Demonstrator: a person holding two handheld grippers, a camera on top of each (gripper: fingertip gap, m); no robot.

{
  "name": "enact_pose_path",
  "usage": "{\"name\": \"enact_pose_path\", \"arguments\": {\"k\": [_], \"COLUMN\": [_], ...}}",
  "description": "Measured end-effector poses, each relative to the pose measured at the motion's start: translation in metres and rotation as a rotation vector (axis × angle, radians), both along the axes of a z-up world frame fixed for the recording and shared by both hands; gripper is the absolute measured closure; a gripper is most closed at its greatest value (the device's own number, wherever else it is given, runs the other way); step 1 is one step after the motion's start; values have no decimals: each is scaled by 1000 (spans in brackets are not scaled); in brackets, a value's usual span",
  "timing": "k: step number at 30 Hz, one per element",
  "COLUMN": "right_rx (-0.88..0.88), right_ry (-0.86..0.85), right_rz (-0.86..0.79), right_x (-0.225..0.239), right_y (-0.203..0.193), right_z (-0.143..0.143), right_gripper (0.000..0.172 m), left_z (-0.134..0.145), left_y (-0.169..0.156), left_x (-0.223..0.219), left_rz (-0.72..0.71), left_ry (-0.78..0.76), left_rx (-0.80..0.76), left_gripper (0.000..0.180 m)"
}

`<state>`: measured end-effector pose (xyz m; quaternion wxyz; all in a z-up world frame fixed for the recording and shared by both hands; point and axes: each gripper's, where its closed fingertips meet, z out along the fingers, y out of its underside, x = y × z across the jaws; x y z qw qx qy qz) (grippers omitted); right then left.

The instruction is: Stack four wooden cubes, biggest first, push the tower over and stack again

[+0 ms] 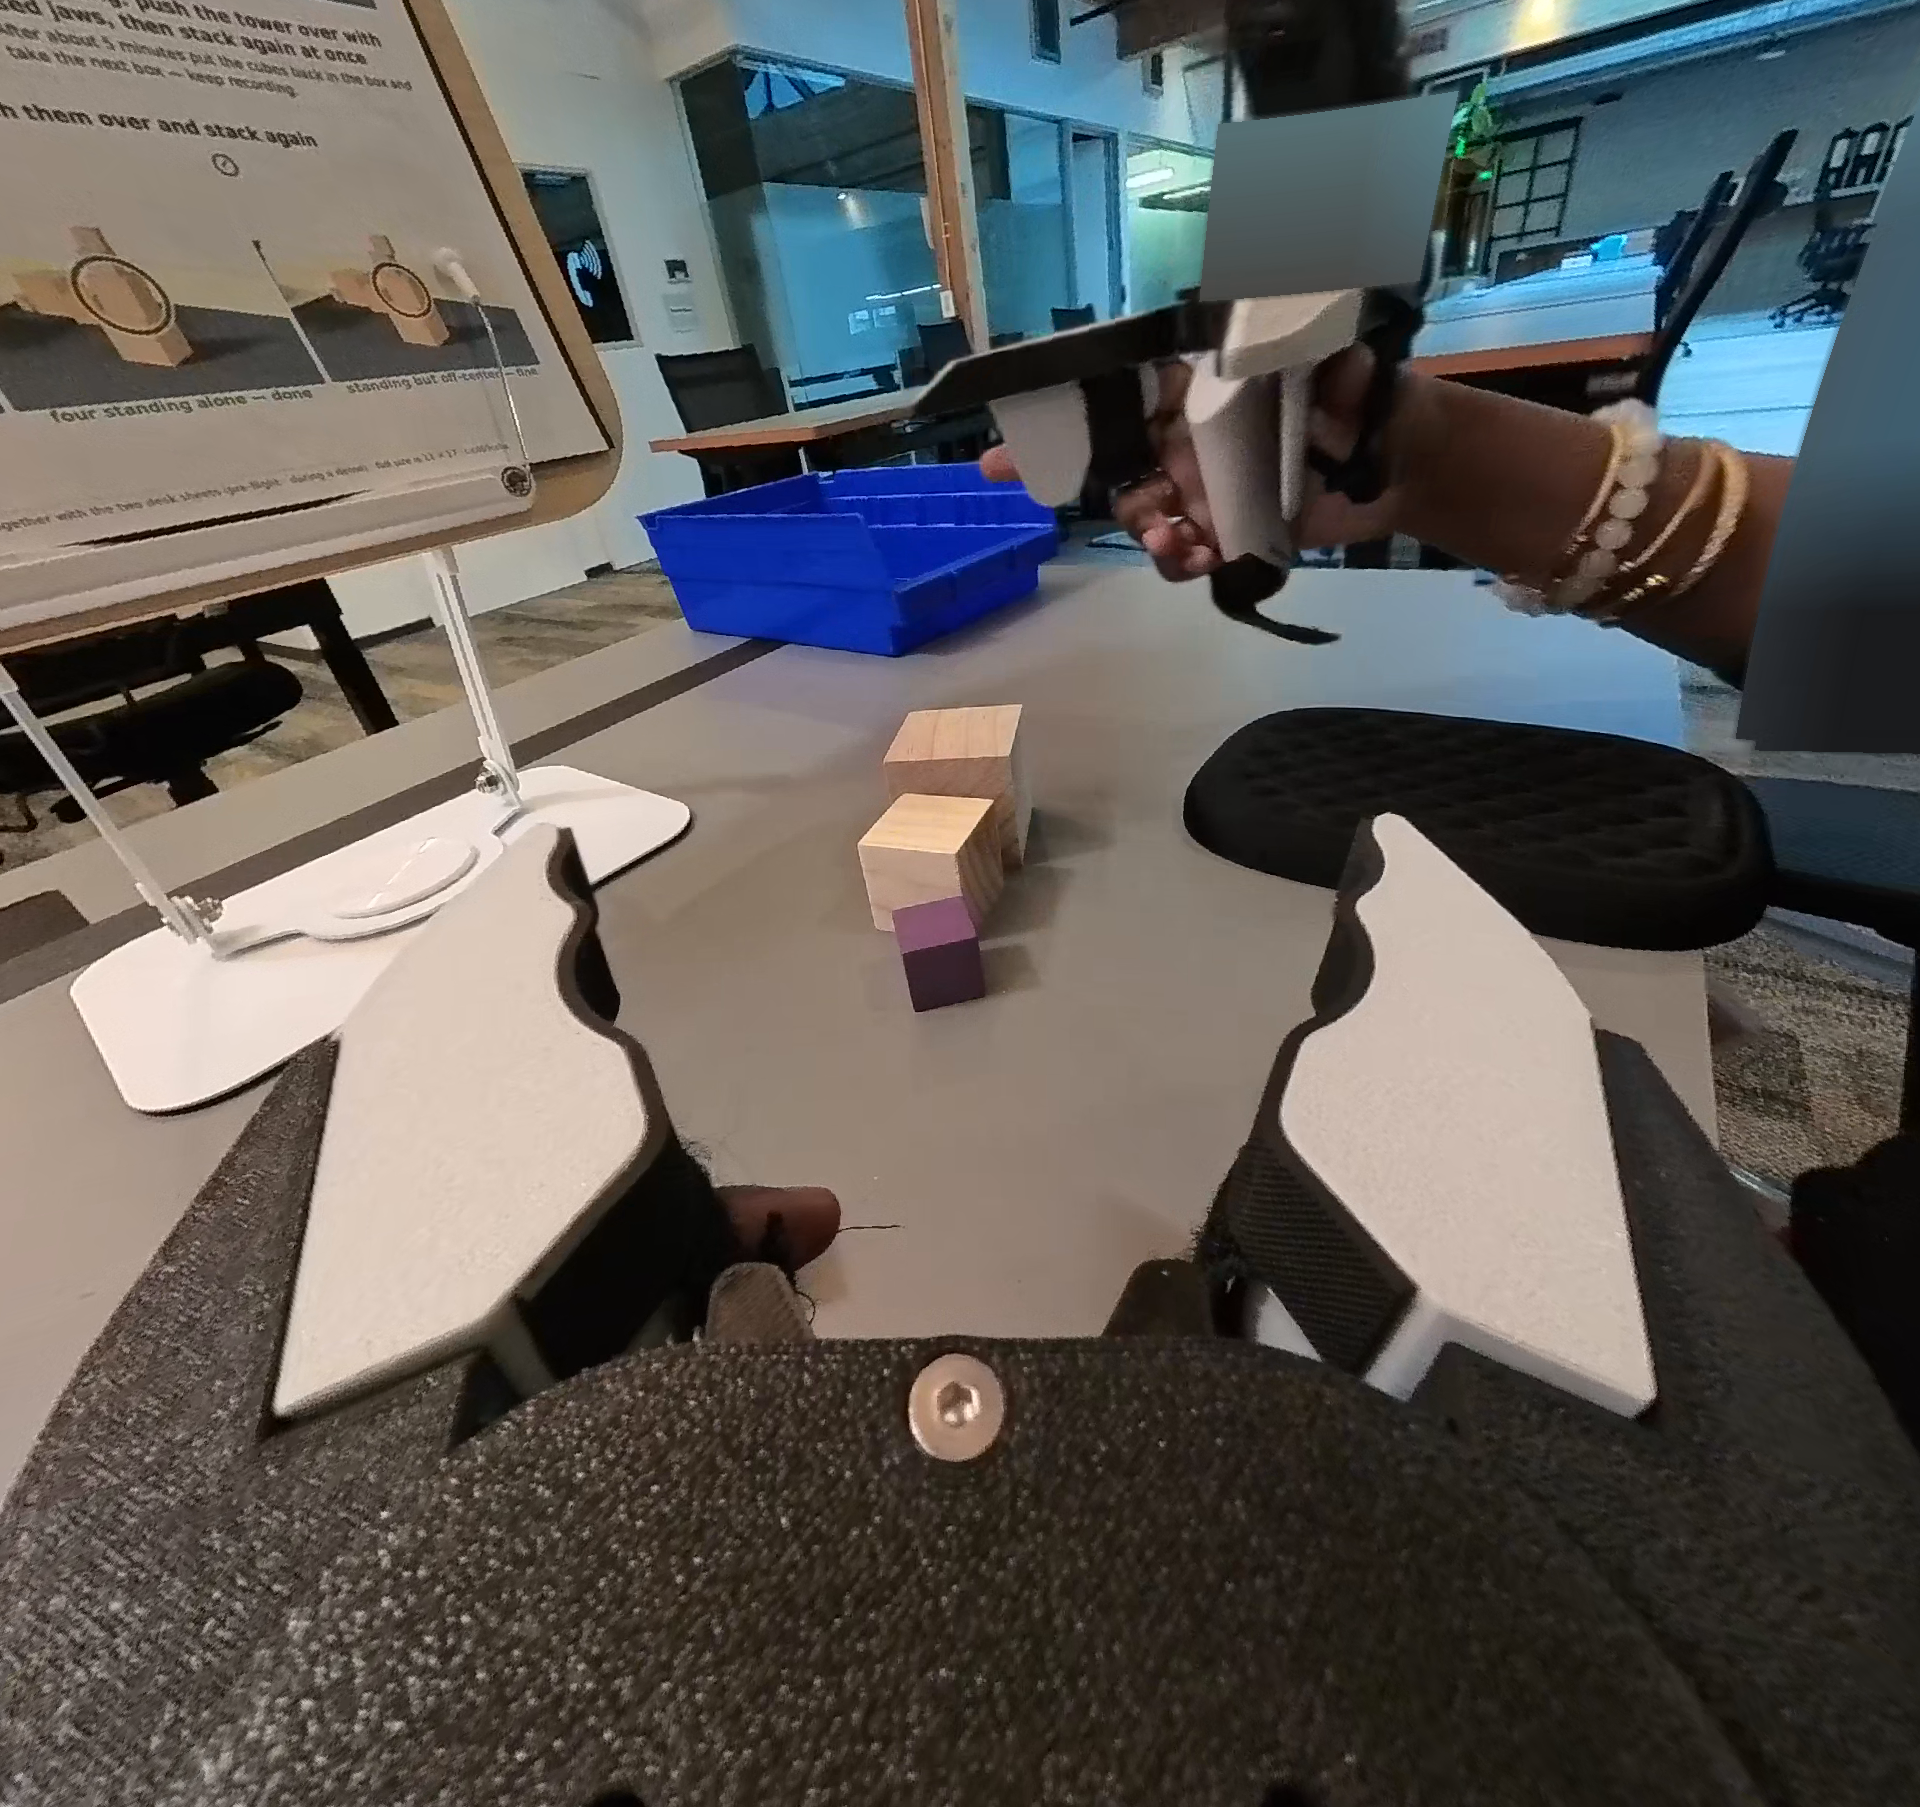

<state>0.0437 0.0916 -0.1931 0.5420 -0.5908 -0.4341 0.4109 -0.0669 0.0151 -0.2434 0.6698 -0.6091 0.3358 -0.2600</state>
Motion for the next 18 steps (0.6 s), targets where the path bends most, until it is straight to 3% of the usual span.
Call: {"name": "enact_pose_path", "arguments": {"k": [7,13,18], "right_rx": [18,-17,8], "right_ry": [104,71,135], "right_rz": [-164,-259,-353], "right_x": [19,28,36], "right_y": [-30,-53,-57], "right_z": [-2,-36,-44], "right_gripper": [28,31,40], "left_z": [0,0,1], "left_y": [1,1,2], "left_x": [0,-1,-1], "left_rz": [8,14,15], "left_ry": [3,-3,-5], "left_rx": [1,-1,-2], "left_gripper": [44,41,40]}}
